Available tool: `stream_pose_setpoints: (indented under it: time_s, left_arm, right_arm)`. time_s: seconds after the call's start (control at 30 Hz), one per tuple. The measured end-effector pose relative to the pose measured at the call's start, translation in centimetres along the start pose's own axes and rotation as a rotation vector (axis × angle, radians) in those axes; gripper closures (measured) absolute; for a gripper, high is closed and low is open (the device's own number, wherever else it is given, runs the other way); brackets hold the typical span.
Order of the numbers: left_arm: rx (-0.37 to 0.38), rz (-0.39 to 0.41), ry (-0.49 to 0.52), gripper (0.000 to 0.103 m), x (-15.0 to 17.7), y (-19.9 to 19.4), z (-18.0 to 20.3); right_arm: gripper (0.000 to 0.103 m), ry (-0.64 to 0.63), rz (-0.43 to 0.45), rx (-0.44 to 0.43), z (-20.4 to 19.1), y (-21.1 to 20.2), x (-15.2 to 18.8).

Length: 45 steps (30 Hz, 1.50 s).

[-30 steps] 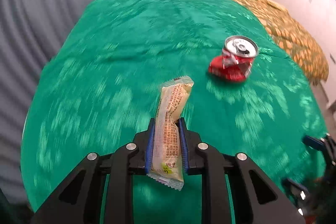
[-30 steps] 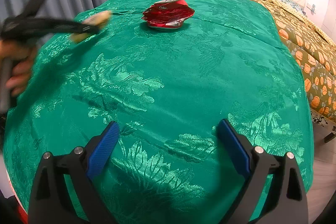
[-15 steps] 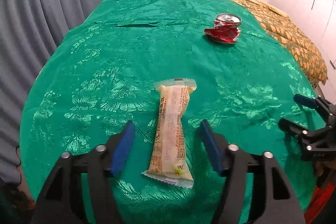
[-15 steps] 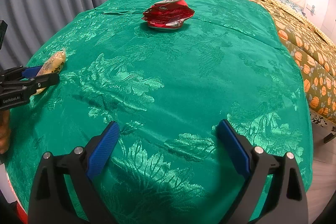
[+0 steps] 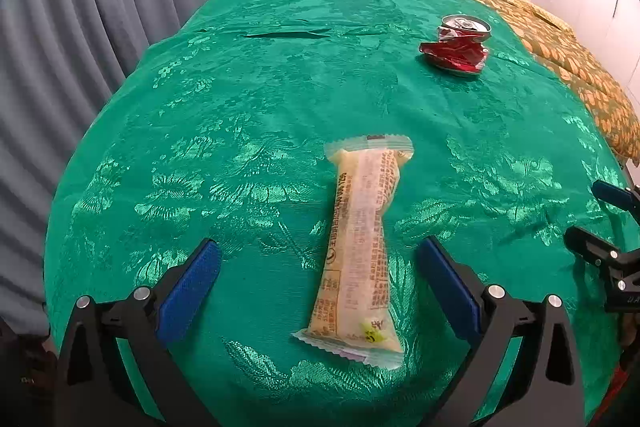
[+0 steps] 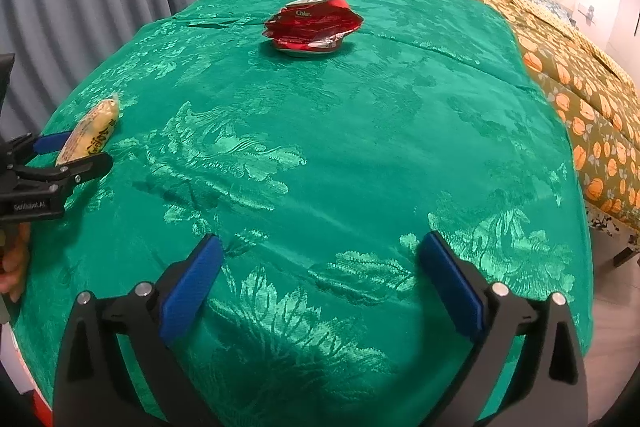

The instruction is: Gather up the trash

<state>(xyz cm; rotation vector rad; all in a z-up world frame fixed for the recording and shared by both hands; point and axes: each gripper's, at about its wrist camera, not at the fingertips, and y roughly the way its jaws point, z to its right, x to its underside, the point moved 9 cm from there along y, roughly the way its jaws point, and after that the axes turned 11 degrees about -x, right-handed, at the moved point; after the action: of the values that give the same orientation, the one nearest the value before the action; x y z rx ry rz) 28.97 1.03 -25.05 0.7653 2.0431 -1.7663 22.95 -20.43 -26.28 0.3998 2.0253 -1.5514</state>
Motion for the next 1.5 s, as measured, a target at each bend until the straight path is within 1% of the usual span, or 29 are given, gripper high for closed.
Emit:
stream_pose_setpoints:
  time_s: [0.1, 0.2, 0.23, 0.3, 0.33, 0.4, 0.43, 0.47, 0.53, 0.7, 0.77, 0.87, 0.9, 0.93, 1.0, 1.1, 1.2, 1.23, 1.27, 1.33, 1.4, 1.5]
  left_arm:
    - [0.000, 0.000, -0.005, 0.005, -0.1, 0.1, -0.1]
    - [0.000, 0.000, -0.008, 0.005, -0.1, 0.1, -0.1]
    - [0.001, 0.000, -0.008, 0.005, -0.2, 0.2, -0.1]
    - [0.004, 0.000, -0.010, 0.005, -0.2, 0.2, -0.1]
    - [0.004, 0.000, -0.009, 0.005, -0.2, 0.2, -0.1]
    - [0.004, 0.000, -0.010, 0.005, -0.2, 0.2, -0.1]
    - [0.004, 0.000, -0.010, 0.005, -0.2, 0.2, -0.1]
    - [0.004, 0.000, -0.010, 0.005, -0.2, 0.2, -0.1]
    - [0.003, 0.000, -0.009, 0.005, -0.2, 0.2, -0.1]
    - [0.003, 0.000, -0.009, 0.005, -0.2, 0.2, -0.1]
    - [0.004, 0.000, -0.010, 0.005, -0.2, 0.2, -0.2]
    - [0.004, 0.000, -0.010, 0.005, -0.2, 0.2, -0.2]
    - [0.004, 0.000, -0.011, 0.005, -0.2, 0.3, -0.2]
    - [0.005, 0.000, -0.011, 0.005, -0.2, 0.3, -0.2]
    - [0.005, 0.000, -0.010, 0.005, -0.2, 0.3, -0.2]
    - [0.004, 0.000, -0.010, 0.005, -0.2, 0.3, -0.2]
    - [0.004, 0.000, -0.010, 0.005, -0.2, 0.3, -0.2]
    - [0.004, 0.000, -0.010, 0.005, -0.2, 0.3, -0.2]
    - [0.004, 0.000, -0.010, 0.005, -0.2, 0.3, -0.2]
    - [0.004, 0.000, -0.010, 0.005, -0.2, 0.3, -0.2]
    - [0.004, 0.000, -0.010, 0.005, -0.2, 0.3, -0.2]
    - [0.004, 0.000, -0.010, 0.005, -0.2, 0.3, -0.2]
  right_arm:
    - [0.006, 0.053, -0.015, -0.014, -0.2, 0.8, -1.5]
    - [0.006, 0.090, -0.013, -0.036, -0.9, 2.3, -3.9]
    - [0.006, 0.096, -0.011, -0.045, -1.2, 3.2, -5.2]
    - [0.006, 0.101, 0.008, -0.028, -1.2, 4.1, -7.0]
    - [0.006, 0.119, 0.031, -0.011, -0.9, 4.6, -8.7]
    - [0.006, 0.160, 0.051, -0.009, -0.6, 5.3, -10.6]
    - [0.006, 0.197, 0.069, -0.005, -0.3, 6.0, -12.2]
    - [0.006, 0.208, 0.079, 0.006, -0.2, 6.3, -13.1]
    - [0.005, 0.234, 0.100, 0.060, 0.3, 7.6, -15.1]
    - [0.005, 0.237, 0.065, 0.168, 0.9, 11.0, -16.8]
    - [0.005, 0.248, 0.048, 0.192, 1.5, 11.7, -16.8]
    - [0.005, 0.270, 0.065, 0.186, 2.3, 11.5, -16.8]
    - [0.009, 0.263, 0.066, 0.182, 2.3, 11.5, -16.8]
    - [0.017, 0.243, 0.070, 0.187, 2.4, 11.3, -16.9]
    - [0.023, 0.212, 0.075, 0.178, 2.3, 11.0, -16.9]
    - [0.023, 0.163, 0.071, 0.159, 2.0, 10.5, -16.4]
    - [0.023, 0.099, 0.058, 0.087, 0.9, 9.9, -15.2]
    - [0.023, 0.060, 0.039, 0.038, 0.1, 9.5, -14.3]
    - [0.023, 0.032, 0.027, 0.007, -0.5, 9.2, -13.6]
    - [0.023, -0.038, 0.005, -0.032, -1.8, 8.1, -12.0]
    - [0.022, -0.106, -0.031, -0.095, -3.3, 6.7, -9.6]
    - [0.022, -0.187, -0.071, -0.148, -5.1, 4.8, -6.6]
